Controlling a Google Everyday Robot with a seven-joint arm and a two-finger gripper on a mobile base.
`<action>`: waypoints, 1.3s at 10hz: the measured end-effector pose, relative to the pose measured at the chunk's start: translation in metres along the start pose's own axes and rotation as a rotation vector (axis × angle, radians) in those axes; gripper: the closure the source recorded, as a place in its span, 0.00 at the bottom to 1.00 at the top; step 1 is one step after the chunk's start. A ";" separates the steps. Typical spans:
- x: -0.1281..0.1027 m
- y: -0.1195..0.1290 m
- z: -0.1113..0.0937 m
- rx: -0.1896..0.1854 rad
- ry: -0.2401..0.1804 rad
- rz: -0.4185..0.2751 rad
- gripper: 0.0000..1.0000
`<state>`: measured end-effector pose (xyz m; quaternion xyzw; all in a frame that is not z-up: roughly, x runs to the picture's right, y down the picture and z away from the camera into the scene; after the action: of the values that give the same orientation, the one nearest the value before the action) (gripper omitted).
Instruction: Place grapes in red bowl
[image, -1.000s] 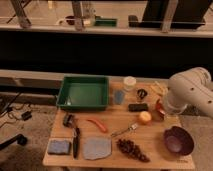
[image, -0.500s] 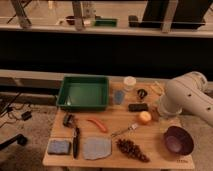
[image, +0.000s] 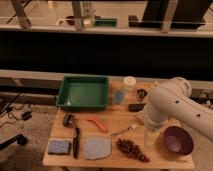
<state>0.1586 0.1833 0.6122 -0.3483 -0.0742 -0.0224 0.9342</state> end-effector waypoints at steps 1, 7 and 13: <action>-0.014 0.009 0.006 -0.059 -0.037 0.006 0.20; -0.070 0.015 0.024 -0.004 -0.203 -0.011 0.20; -0.065 0.013 0.080 -0.042 -0.147 0.002 0.20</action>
<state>0.0855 0.2444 0.6536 -0.3688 -0.1419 0.0024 0.9186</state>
